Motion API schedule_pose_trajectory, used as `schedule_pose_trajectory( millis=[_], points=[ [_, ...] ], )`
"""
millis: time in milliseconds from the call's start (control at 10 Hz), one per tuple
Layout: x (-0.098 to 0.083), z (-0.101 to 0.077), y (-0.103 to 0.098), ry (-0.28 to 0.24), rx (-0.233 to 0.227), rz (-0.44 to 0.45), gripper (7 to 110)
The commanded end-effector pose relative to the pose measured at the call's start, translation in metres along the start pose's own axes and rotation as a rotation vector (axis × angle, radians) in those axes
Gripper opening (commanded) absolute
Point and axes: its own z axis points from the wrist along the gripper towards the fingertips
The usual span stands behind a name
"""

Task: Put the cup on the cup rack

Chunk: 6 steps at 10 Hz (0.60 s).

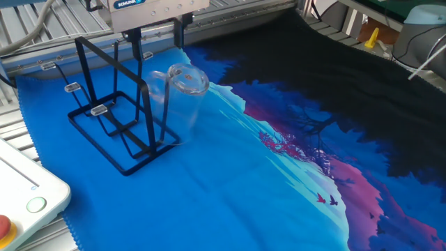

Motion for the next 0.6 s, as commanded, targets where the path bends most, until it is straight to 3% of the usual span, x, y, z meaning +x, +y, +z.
schedule_pose_trajectory(
  millis=[0,200,500],
  points=[
    [-0.016,0.002,-0.002,0.063,-0.033,0.054,66],
    [-0.006,0.003,0.001,0.116,-0.052,0.109,66],
    [0.014,0.010,0.000,0.139,-0.060,0.129,66]
  ],
)
